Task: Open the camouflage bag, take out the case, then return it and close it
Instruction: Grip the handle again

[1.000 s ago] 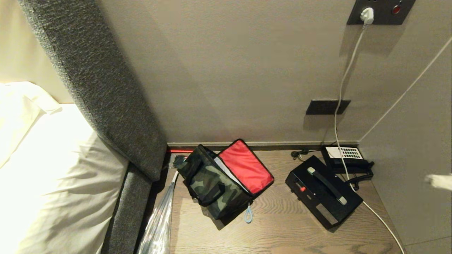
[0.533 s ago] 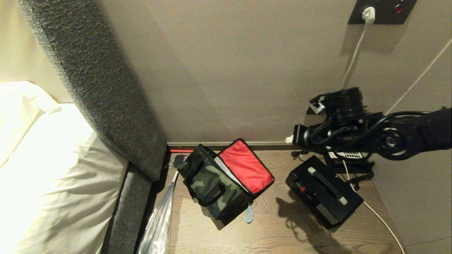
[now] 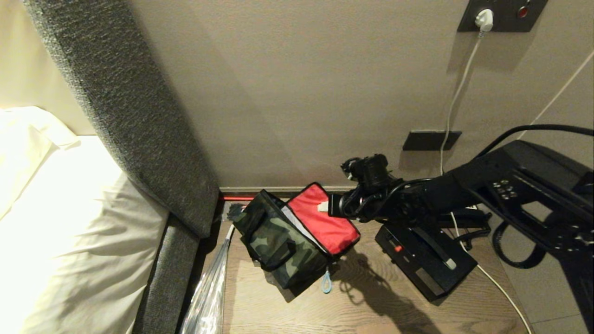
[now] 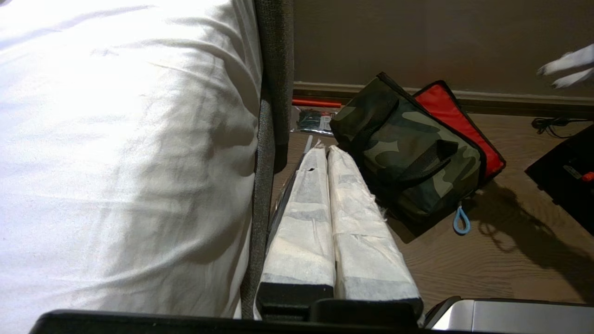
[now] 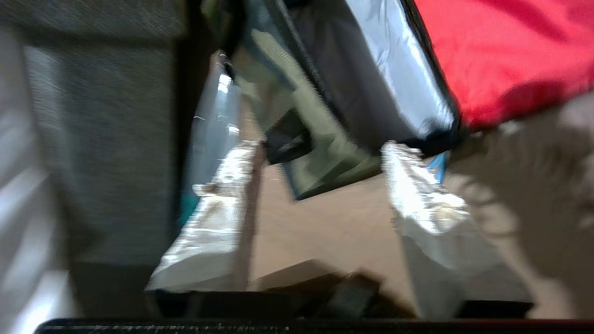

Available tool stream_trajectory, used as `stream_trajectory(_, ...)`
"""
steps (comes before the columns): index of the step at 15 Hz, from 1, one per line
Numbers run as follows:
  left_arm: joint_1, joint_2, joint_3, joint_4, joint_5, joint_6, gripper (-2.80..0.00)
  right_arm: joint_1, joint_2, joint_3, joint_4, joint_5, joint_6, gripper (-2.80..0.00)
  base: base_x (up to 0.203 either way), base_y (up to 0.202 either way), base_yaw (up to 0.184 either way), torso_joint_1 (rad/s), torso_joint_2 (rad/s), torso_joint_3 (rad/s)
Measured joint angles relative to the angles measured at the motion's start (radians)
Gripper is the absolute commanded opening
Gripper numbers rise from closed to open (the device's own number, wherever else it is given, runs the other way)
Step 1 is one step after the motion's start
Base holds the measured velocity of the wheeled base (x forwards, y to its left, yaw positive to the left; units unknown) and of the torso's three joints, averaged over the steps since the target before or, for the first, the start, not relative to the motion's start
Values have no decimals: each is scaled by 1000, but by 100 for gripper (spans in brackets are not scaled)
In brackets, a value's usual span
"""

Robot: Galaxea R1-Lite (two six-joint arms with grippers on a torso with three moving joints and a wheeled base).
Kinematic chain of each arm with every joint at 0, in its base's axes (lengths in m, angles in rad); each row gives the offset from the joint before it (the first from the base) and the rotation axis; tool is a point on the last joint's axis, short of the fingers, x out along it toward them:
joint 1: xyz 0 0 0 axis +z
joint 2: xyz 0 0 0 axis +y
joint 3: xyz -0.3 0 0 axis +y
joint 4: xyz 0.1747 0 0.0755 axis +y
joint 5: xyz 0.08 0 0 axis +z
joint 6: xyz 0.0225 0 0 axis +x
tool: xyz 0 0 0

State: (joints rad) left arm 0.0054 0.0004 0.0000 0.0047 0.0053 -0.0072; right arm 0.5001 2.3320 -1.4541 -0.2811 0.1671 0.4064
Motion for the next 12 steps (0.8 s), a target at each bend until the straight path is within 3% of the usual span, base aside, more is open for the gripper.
stream_trajectory(4, 0, 0, 0, 0, 0, 0, -280, 20, 197, -226, 22, -37, -158, 0, 0, 0, 0, 0, 0, 0)
stream_trajectory(8, 0, 0, 0, 0, 0, 0, -280, 25, 352, -325, 34, -63, -341, 0, 0, 0, 0, 0, 0, 0)
stream_trajectory(12, 0, 0, 0, 0, 0, 0, -280, 24, 423, -399, 158, -72, -350, 0, 0, 0, 0, 0, 0, 0)
